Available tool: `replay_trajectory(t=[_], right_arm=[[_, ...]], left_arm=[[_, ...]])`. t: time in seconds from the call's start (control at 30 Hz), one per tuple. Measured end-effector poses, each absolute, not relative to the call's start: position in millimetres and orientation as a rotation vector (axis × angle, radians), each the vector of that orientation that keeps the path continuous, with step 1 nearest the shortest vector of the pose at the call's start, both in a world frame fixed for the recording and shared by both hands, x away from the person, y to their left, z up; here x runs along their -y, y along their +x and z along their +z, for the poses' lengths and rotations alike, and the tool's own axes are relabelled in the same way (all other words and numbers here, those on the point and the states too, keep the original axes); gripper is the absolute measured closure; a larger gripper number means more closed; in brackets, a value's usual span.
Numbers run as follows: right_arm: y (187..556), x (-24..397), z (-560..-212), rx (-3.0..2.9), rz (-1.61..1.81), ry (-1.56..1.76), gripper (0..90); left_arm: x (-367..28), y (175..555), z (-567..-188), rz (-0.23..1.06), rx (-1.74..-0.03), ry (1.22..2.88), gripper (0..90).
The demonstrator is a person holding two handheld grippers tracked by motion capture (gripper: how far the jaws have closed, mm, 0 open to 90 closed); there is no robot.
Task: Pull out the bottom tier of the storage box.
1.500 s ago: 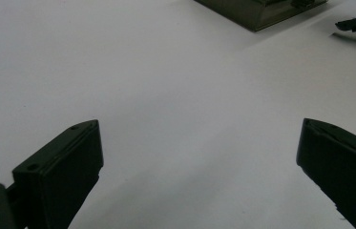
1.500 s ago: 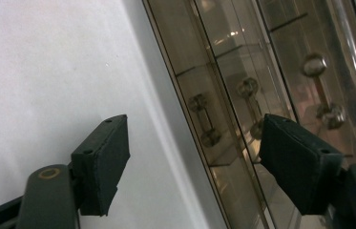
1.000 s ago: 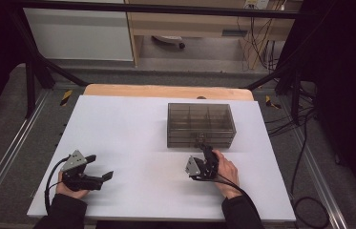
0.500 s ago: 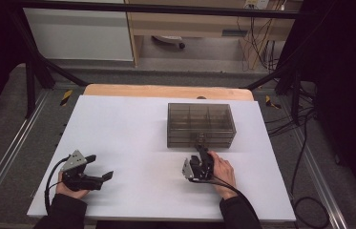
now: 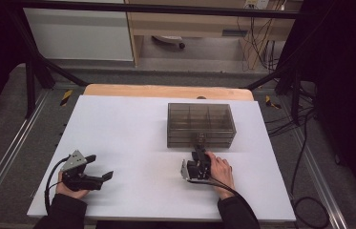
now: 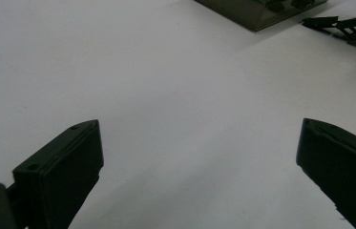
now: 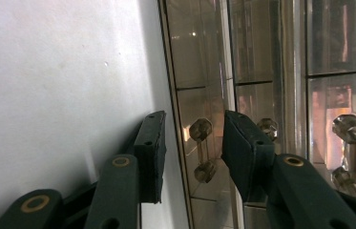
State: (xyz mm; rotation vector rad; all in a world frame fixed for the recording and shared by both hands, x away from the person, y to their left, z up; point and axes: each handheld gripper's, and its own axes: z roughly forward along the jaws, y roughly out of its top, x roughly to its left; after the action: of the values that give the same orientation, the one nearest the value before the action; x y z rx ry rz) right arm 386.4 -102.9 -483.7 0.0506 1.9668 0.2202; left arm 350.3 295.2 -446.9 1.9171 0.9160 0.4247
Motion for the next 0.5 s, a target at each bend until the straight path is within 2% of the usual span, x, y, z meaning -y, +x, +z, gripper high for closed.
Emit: replay_trajectory(t=[0.5], right_arm=[[391.1, 100.4, -491.8, -1.916, 0.160, 0.025, 67.2]], left_arm=[[-295.2, 350.3, -447.0, 0.425, -0.917, 1.917, 1.8]])
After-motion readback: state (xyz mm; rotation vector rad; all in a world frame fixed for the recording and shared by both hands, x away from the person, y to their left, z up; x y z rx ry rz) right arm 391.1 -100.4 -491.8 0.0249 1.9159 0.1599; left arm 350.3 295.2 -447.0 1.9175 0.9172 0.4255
